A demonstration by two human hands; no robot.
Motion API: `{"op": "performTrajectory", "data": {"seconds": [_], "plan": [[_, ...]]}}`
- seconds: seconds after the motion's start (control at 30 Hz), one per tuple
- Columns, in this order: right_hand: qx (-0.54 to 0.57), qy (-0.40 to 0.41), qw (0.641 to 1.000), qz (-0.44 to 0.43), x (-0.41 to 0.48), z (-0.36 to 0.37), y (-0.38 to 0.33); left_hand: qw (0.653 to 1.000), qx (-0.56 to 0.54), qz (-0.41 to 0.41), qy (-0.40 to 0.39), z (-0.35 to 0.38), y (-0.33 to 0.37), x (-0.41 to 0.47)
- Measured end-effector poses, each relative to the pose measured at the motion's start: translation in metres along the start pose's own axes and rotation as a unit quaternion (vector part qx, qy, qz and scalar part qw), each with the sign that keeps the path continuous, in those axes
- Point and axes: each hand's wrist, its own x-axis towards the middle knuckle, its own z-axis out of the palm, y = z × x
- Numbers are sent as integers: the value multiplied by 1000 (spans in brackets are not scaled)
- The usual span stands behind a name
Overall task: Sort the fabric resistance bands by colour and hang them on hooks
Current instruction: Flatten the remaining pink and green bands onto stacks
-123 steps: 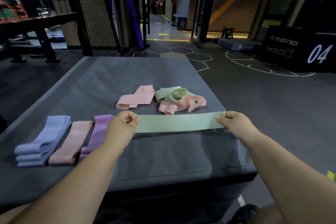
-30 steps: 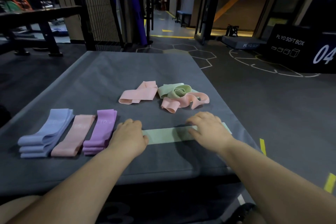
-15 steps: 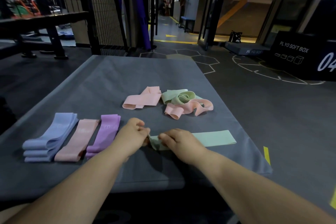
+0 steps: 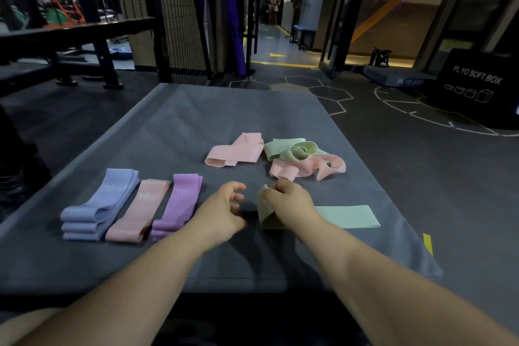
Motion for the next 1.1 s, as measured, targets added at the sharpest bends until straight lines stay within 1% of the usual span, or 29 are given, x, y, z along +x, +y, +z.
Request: {"op": "performTrajectory", "data": {"seconds": [0.07, 0.13, 0.27, 0.37, 0.43, 0.53, 0.6, 0.67, 0.77, 0.83, 0.93, 1.0, 1.1], "plan": [[83, -10, 996, 23, -1, 3, -5, 1000, -9, -2, -19, -1, -4, -4], [174, -38, 983, 47, -3, 7, -11, 999, -20, 18, -22, -3, -8, -5], [334, -98, 933, 86, -4, 13, -22, 999, -12, 40, -8, -10, -12, -6], [399, -112, 905, 95, -2, 7, -25, 999, -1, 43, 3, -13, -11, -7], [407, -102, 903, 91, -1, -2, -25, 998, 19, 55, 4, -11, -10, -7], [384, -69, 916, 88, 4, -21, -18, 993, 81, 79, 29, -5, -8, -7], [362, -65, 926, 82, 6, -34, -11, 986, 126, 98, 55, 0, -8, -4], [331, -72, 938, 77, 6, -46, -3, 982, 152, 99, 52, 7, -6, -3], [275, -48, 958, 71, 11, -62, 11, 979, 173, 101, 33, 17, -2, -1], [212, -31, 974, 70, 15, -72, 21, 976, 190, 104, 29, 23, -1, 1], [89, -1, 994, 61, 22, -82, 38, 972, 206, 106, 35, 28, 1, 3], [27, 18, 998, 60, 23, -85, 44, 968, 220, 110, 41, 29, 3, 4], [-22, 43, 997, 55, 25, -88, 51, 965, 232, 111, 40, 30, 3, 5]]}}
